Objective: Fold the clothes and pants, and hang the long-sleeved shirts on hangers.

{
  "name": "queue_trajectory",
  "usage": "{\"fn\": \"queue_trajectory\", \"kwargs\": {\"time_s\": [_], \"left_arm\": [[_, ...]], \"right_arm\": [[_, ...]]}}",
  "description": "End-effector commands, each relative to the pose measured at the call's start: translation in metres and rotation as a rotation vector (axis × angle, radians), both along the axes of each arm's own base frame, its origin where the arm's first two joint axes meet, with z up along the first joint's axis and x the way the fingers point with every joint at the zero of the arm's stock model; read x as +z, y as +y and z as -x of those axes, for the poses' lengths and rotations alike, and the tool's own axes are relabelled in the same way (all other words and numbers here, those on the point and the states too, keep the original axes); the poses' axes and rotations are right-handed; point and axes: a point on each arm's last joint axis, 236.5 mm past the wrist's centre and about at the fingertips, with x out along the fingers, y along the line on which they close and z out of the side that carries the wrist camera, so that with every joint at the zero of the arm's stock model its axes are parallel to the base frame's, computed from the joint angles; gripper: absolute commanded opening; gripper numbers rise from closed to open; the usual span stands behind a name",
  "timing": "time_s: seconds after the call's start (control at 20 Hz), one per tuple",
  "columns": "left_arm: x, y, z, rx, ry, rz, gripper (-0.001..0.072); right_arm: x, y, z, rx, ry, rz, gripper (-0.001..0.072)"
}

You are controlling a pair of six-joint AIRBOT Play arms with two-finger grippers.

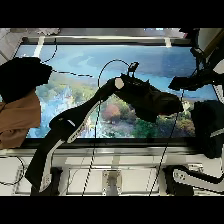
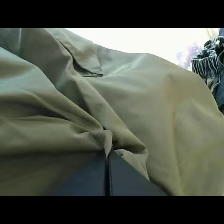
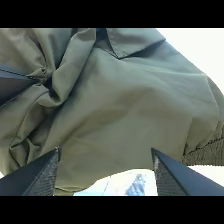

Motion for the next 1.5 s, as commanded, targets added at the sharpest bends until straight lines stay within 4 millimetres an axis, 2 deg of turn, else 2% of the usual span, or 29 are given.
{"fn": "queue_trajectory", "kwargs": {"time_s": [0.0, 0.1, 0.2, 0.25, 0.35, 0.4, 0.45, 0.55, 0.7, 0.8, 0.85, 0.9, 0.95, 1.05, 1.1, 1.15, 1.2, 1.3, 1.35, 1.4, 1.45], "left_arm": [[0.009, 0.024, -0.012, -0.010, -0.017, -0.032, 0.0009], [0.019, 0.068, -0.026, -0.016, -0.044, -0.133, 0.0008], [0.037, 0.119, -0.038, 0.021, -0.058, -0.243, 0.0007], [0.047, 0.144, -0.037, 0.027, -0.072, -0.299, 0.0007], [0.052, 0.194, -0.023, 0.022, -0.086, -0.467, 0.0007], [0.049, 0.222, -0.009, 0.012, -0.082, -0.577, 0.0007], [0.044, 0.241, 0.010, -0.009, -0.056, -0.655, 0.0007], [0.021, 0.256, 0.059, -0.064, 0.052, -0.710, 0.0008], [-0.035, 0.258, 0.144, -0.144, 0.209, -0.751, 0.0008], [-0.063, 0.245, 0.199, -0.175, 0.292, -0.724, 0.0009], [-0.070, 0.231, 0.219, -0.187, 0.303, -0.681, 0.0009], [-0.071, 0.215, 0.230, -0.193, 0.296, -0.632, 0.0009], [-0.066, 0.197, 0.234, -0.192, 0.277, -0.581, 0.0010], [-0.039, 0.170, 0.218, -0.142, 0.207, -0.462, 0.0039], [-0.021, 0.167, 0.203, -0.108, 0.157, -0.418, 0.0235], [0.001, 0.167, 0.185, -0.066, 0.110, -0.371, 0.0599], [0.024, 0.175, 0.168, -0.018, 0.073, -0.331, 0.0713], [0.054, 0.206, 0.137, 0.085, 0.024, -0.292, 0.0713], [0.061, 0.231, 0.120, 0.155, 0.018, -0.306, 0.0712], [0.057, 0.259, 0.108, 0.229, 0.040, -0.349, 0.0712], [0.044, 0.291, 0.101, 0.293, 0.094, -0.422, 0.0712]], "right_arm": [[-0.005, -0.003, 0.010, 0.008, 0.044, 0.018, 0.0607], [-0.012, -0.014, 0.024, 0.013, 0.105, 0.065, 0.0463], [-0.014, -0.018, 0.030, 0.027, 0.130, 0.081, 0.0451], [-0.014, -0.017, 0.032, 0.029, 0.137, 0.079, 0.0451], [-0.013, -0.014, 0.032, 0.032, 0.135, 0.065, 0.0451], [-0.011, -0.012, 0.032, 0.033, 0.129, 0.058, 0.0452], [-0.009, -0.010, 0.032, 0.035, 0.123, 0.049, 0.0451], [-0.004, -0.001, 0.035, 0.043, 0.112, 0.017, 0.0451], [-0.001, 0.005, 0.049, 0.054, 0.131, 0.002, 0.0451], [-0.002, 0.007, 0.058, 0.057, 0.138, 0.000, 0.0451], [-0.002, 0.007, 0.061, 0.058, 0.139, 0.001, 0.0451], [-0.005, 0.008, 0.064, 0.059, 0.145, 0.001, 0.0451], [-0.007, 0.008, 0.067, 0.060, 0.152, -0.001, 0.0451], [-0.008, 0.008, 0.067, 0.060, 0.156, -0.002, 0.0452], [-0.008, 0.008, 0.067, 0.061, 0.155, -0.002, 0.0452], [-0.007, 0.008, 0.066, 0.062, 0.151, 0.000, 0.0453], [-0.007, 0.008, 0.064, 0.059, 0.142, 0.001, 0.0453], [-0.005, 0.006, 0.055, 0.048, 0.106, 0.007, 0.0453], [-0.005, 0.006, 0.052, 0.045, 0.096, 0.006, 0.0453], [-0.006, 0.006, 0.050, 0.044, 0.095, 0.003, 0.0453], [-0.009, 0.007, 0.050, 0.045, 0.102, -0.005, 0.0453]]}}
